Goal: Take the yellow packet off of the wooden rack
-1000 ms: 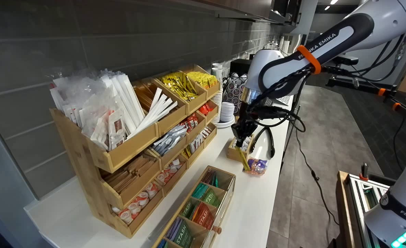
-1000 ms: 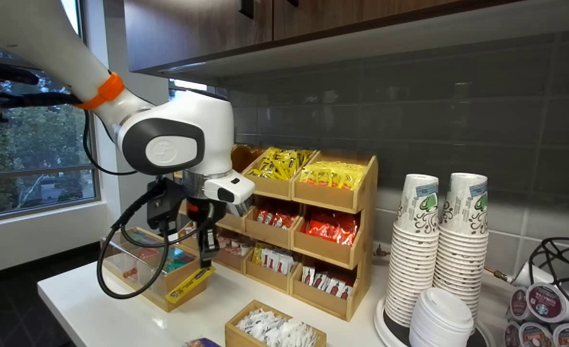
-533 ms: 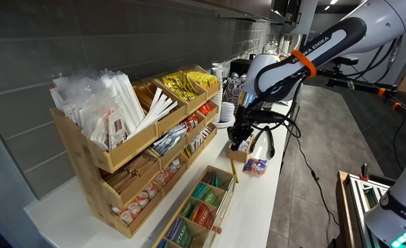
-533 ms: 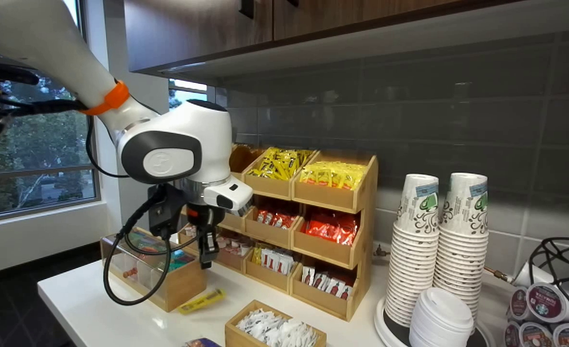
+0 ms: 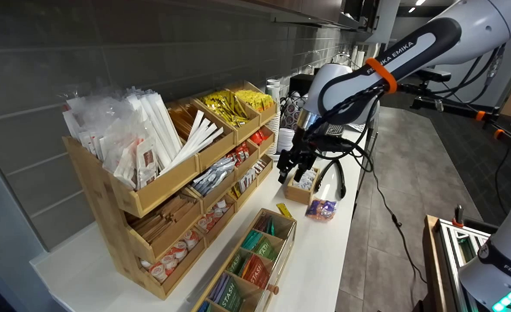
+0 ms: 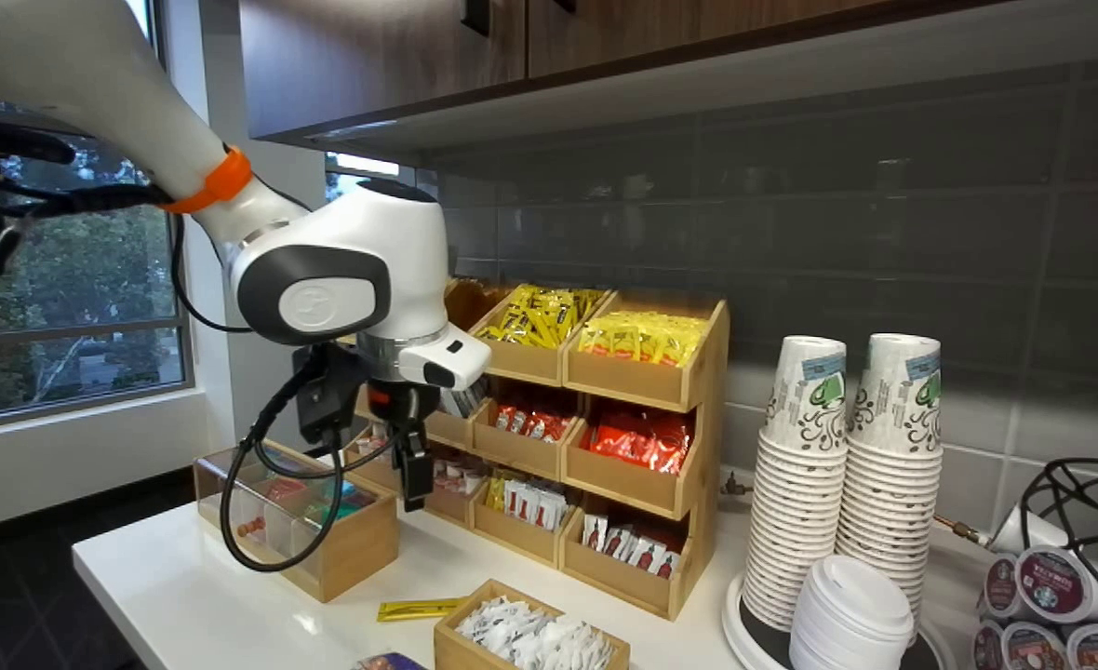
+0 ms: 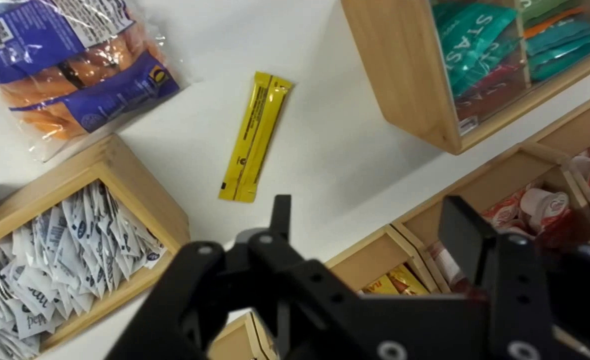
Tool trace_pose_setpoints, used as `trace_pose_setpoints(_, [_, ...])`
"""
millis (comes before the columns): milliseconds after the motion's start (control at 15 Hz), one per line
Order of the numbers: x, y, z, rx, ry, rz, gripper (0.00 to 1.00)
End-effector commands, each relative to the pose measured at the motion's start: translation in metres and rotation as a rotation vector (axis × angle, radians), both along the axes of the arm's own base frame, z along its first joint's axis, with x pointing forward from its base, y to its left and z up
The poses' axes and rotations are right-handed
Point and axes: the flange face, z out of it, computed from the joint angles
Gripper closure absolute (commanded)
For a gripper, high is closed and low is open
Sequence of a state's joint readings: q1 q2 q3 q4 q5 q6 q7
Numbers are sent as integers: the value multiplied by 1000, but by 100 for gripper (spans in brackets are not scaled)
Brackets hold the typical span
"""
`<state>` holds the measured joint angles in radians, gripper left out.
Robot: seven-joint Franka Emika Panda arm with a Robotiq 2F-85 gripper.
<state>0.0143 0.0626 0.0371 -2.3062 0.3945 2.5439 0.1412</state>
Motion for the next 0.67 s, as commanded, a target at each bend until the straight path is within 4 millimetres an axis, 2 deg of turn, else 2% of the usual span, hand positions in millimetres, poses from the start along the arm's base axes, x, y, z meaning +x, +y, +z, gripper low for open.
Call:
trace_pose_setpoints(0, [-4,12,33,11,-51,1,0])
trace_pose_setpoints(600, [-19,14,127,-73,-151,-24,0])
